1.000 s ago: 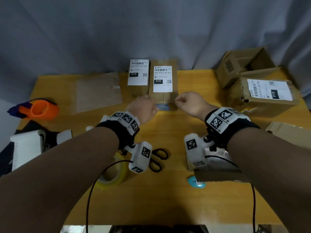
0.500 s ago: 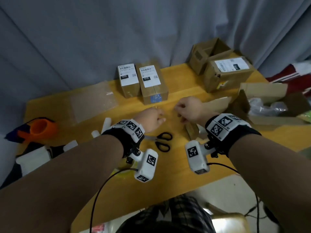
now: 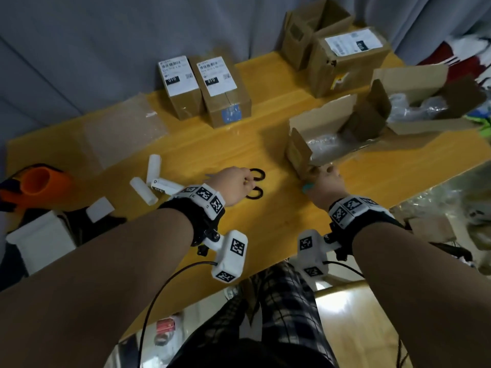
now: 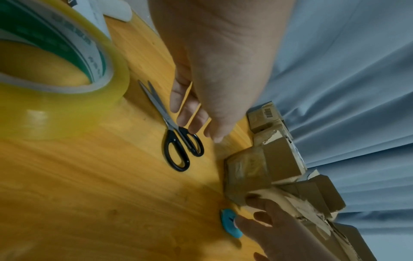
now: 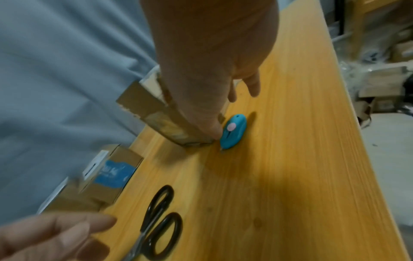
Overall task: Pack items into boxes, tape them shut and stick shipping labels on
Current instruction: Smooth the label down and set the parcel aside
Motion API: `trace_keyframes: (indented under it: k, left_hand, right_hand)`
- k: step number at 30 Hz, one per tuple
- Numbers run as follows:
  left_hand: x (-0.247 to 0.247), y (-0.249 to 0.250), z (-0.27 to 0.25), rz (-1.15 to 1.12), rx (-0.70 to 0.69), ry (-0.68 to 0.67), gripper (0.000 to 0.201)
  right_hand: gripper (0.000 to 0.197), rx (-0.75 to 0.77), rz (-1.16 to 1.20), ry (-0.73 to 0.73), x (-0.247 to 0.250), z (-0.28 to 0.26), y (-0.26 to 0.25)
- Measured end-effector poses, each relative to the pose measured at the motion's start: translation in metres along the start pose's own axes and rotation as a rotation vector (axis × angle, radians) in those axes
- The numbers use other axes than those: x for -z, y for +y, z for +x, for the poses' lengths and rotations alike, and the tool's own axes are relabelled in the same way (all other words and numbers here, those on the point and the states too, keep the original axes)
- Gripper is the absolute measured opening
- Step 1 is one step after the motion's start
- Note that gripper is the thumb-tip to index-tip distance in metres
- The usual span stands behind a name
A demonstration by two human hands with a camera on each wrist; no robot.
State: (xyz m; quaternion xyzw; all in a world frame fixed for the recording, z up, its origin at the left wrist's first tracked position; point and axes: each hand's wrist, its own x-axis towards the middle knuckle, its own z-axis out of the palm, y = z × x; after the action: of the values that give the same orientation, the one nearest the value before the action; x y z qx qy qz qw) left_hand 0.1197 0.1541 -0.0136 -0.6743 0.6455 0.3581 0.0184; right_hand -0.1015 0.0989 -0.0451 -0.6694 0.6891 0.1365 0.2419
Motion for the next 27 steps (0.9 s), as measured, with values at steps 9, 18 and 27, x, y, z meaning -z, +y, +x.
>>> trace_keyframes:
  k: [9, 18, 27]
  left_hand:
    - [-0.002, -0.015, 0.004, -0.043, 0.054, 0.051, 0.028]
    - [0.055, -0.016, 0.014, 0.026, 0.165, 0.316, 0.023]
    - [0.129, 0.039, 0.068, -0.019, 0.245, 0.441, 0.026]
  right_hand:
    - [0.035, 0.119, 0.095, -0.077, -0.023, 0.009, -0.013]
    - [0.019, 0.528, 0.52, -0.329, 0.043, -0.002, -0.111]
    - [0.021, 0.743, 0.524, -0.086, 0.179, 0.053, -0.113]
